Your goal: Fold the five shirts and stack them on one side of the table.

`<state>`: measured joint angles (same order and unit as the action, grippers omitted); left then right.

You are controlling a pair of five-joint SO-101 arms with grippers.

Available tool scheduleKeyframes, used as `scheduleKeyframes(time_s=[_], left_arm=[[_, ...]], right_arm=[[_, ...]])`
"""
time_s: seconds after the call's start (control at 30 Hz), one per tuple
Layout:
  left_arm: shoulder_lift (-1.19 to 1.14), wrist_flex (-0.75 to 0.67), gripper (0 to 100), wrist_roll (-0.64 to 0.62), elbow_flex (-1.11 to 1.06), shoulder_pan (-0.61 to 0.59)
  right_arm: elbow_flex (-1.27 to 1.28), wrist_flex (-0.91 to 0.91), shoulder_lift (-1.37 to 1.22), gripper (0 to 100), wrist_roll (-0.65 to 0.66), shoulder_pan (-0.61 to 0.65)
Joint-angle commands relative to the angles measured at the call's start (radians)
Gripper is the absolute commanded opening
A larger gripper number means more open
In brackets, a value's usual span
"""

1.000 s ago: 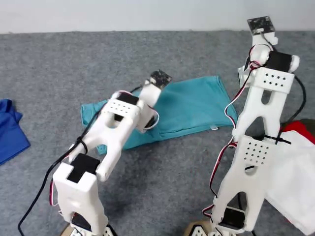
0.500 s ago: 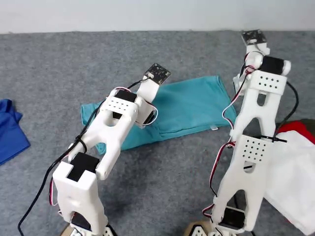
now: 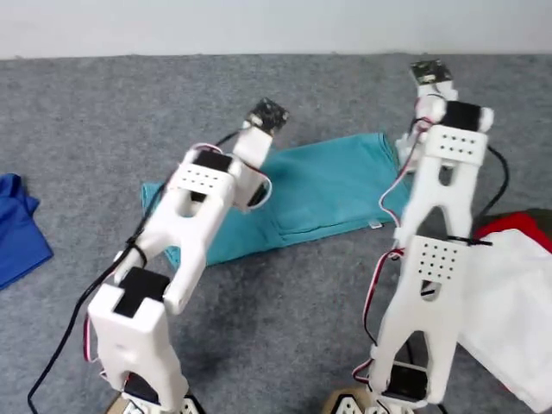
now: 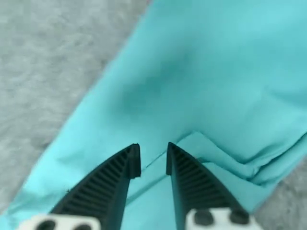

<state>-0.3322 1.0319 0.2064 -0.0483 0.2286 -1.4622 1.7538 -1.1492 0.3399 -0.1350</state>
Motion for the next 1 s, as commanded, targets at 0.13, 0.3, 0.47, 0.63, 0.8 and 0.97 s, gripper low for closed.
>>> scheduleKeyframes(time_s=[0.13, 0.3, 0.47, 0.63, 0.8, 0.97], left_arm=[[0.166, 0.133, 10, 0.000, 0.061, -0.084], [0.196, 0.147, 10, 0.000, 0.056, -0.097], [0.192, 0.146, 10, 0.000, 0.056, -0.092], [0.192, 0.146, 10, 0.000, 0.056, -0.098], [0.192, 0.149, 10, 0.000, 0.054, -0.098], [0.190, 0.256, 10, -0.005, 0.012, -0.049]], right_arm=[[-0.003, 0.033, -0.088, 24.4, -0.014, 0.076], [-0.003, 0.033, -0.159, 17.3, -0.012, 0.077], [-0.003, 0.033, -0.182, 0.6, -0.014, 0.079], [-0.068, 0.036, -0.165, 0.9, -0.021, 0.081], [-0.192, 0.041, -0.124, 0.9, -0.021, 0.096], [-0.201, 0.041, -0.087, 0.9, -0.021, 0.153]])
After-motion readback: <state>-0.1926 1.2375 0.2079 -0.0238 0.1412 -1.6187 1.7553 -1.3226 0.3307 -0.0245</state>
